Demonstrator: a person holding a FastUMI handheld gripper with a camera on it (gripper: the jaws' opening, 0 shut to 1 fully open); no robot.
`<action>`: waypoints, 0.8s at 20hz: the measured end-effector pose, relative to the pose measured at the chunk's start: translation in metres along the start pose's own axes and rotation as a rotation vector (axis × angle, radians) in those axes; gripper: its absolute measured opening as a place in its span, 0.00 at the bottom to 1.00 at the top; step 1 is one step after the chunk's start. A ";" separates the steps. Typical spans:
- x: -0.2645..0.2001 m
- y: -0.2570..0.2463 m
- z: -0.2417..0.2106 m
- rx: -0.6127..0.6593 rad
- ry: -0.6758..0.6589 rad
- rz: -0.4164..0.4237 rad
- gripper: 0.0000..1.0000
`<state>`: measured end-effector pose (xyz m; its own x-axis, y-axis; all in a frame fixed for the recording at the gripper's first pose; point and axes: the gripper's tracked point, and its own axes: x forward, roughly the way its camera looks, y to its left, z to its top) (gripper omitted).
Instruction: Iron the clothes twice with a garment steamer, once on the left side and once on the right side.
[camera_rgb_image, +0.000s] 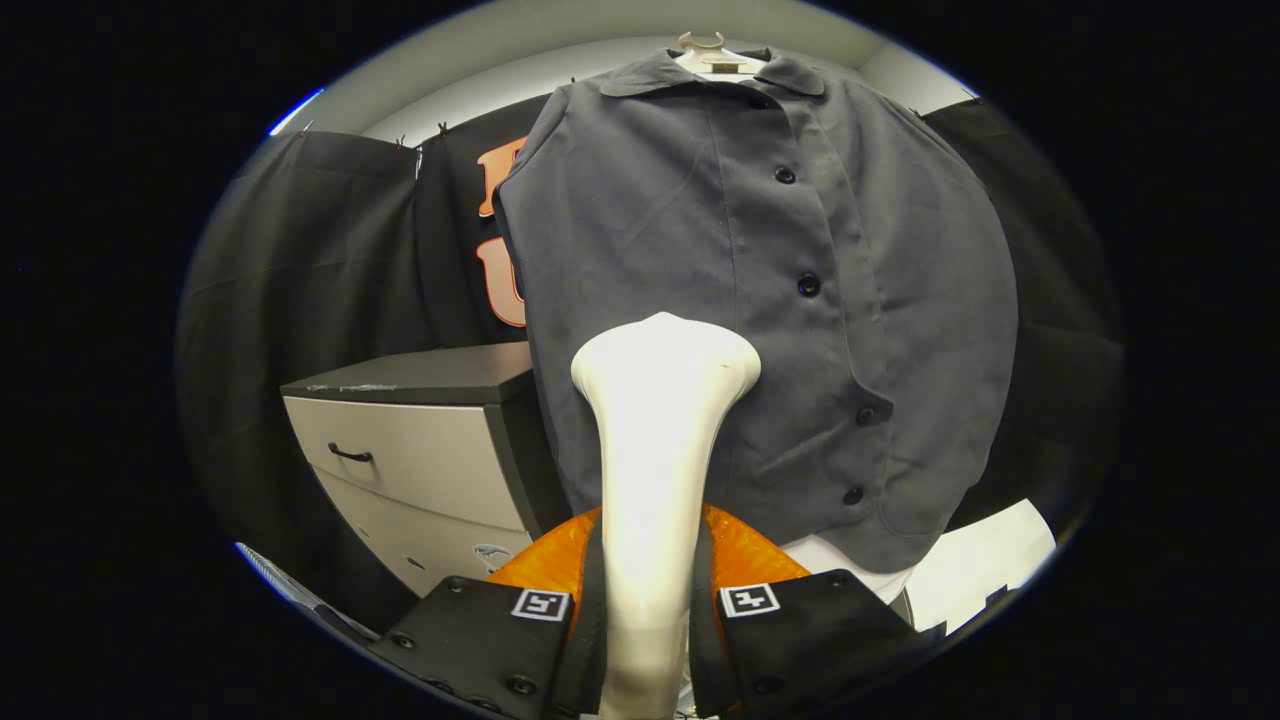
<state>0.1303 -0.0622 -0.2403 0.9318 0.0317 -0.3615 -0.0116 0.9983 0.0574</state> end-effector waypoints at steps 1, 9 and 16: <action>0.001 0.001 -0.007 0.009 0.010 0.002 0.41; 0.004 0.003 -0.044 0.027 0.063 -0.006 0.41; 0.000 0.005 -0.044 0.034 0.063 -0.006 0.41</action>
<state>0.1147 -0.0551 -0.2808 0.9071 0.0298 -0.4199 0.0070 0.9963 0.0859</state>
